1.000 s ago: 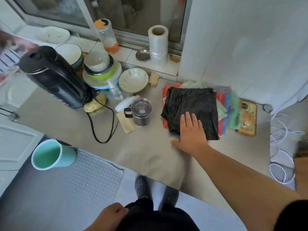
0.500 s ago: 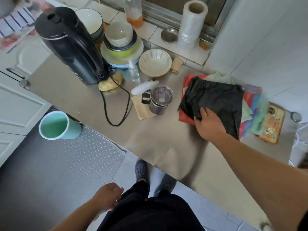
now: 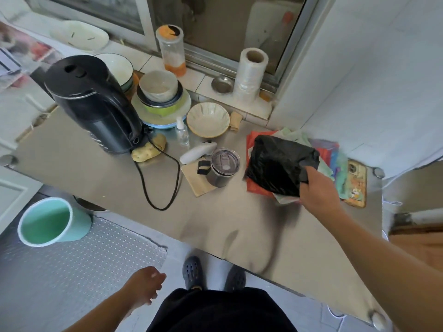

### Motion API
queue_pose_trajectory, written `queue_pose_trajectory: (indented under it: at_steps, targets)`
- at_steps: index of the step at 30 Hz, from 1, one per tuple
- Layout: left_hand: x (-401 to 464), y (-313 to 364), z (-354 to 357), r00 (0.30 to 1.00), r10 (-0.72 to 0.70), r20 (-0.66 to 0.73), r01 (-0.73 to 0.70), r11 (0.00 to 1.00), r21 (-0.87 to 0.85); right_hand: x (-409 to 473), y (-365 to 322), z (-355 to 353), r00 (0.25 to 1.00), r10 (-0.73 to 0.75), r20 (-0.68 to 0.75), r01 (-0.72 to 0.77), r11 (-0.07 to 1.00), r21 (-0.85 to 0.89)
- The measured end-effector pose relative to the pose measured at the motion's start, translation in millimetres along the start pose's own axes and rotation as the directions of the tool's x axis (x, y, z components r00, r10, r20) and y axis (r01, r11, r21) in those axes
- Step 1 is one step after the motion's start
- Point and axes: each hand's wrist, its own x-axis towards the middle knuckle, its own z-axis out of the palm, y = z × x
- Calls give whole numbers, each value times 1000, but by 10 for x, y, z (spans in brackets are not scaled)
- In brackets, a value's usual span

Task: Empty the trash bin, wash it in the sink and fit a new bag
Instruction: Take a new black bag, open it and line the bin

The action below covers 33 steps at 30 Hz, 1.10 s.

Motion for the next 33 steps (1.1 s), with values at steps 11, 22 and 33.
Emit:
queue_pose_trajectory:
  at_steps: [11, 22, 33]
  targets:
    - [-231, -432, -7, 989, -83, -122, 54, 973, -226, -215, -426, -988, 932, -318, -174, 324, 946, 4]
    - [-1143, -841, 918, 977, -10, -214, -37, 976, -215, -698, -1400, -1345, 591, -807, -25, 806, 591, -23]
    - [-1461, -2121, 1008, 899, -170, -405, -3, 919, -394, -1930, -2432, -675, 82, -995, 63, 980, 92, 179]
